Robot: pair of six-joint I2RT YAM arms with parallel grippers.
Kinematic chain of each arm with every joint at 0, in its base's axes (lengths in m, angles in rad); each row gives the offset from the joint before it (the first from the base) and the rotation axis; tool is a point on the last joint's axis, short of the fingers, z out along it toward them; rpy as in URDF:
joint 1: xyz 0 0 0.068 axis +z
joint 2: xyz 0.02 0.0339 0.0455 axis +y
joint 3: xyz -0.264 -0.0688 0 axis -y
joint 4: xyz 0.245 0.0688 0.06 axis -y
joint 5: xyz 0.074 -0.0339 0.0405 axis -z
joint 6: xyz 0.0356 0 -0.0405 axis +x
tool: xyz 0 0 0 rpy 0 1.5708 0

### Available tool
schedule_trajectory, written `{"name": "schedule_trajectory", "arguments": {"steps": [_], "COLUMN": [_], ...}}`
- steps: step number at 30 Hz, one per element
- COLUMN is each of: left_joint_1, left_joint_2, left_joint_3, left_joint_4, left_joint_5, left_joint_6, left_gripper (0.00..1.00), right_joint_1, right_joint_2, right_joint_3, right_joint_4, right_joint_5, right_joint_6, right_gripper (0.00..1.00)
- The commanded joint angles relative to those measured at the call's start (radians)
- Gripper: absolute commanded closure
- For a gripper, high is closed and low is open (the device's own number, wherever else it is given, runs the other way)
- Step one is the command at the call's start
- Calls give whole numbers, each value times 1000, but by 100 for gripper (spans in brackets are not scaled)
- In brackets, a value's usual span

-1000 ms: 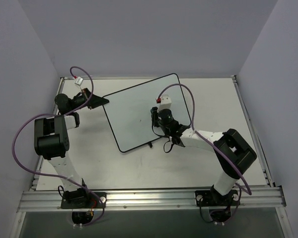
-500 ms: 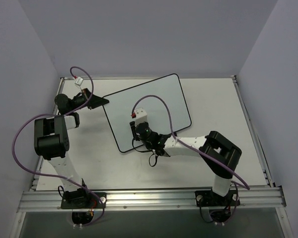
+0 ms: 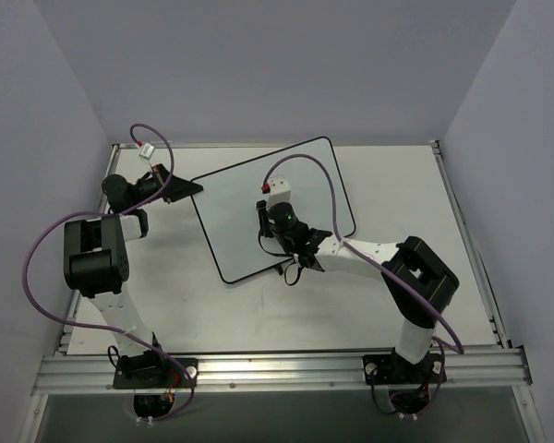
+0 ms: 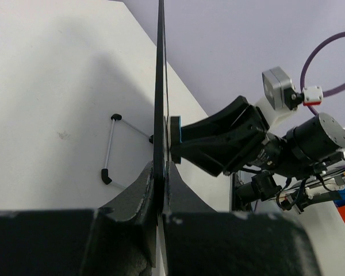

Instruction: Erase the whiteboard

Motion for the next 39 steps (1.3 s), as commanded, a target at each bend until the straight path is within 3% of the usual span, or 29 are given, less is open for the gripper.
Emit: {"name": "schedule_trajectory", "arguments": {"steps": [1, 9, 17, 22, 28, 33, 39], "left_joint_1": [-24, -22, -19, -17, -16, -16, -16], "left_joint_2": [-59, -57, -57, -69, -79, -86, -85], "left_joint_3": [12, 13, 13, 7, 4, 2, -1], "left_joint_4": [188, 186, 172, 139, 83, 44, 4], "left_joint_5": [67, 67, 70, 68, 61, 54, 38], "left_joint_6": [67, 69, 81, 110, 150, 176, 208], "left_gripper": [98, 98, 98, 98, 94, 93, 91], "right_joint_1": [-76, -105, -200, -244, -470, -681, -696], "right_joint_2": [6, -14, -223, -414, -461, -439, -386], "right_joint_3": [24, -8, -203, -208, -188, -307, -292], "right_joint_4": [-60, -93, -74, -255, -640, -719, -798], "right_joint_5": [70, 131, -21, -50, -38, -117, -84], "right_joint_6": [-41, -1, 90, 112, 244, 310, 336], "right_gripper": [100, 100, 100, 100, 100, 100, 100]}}
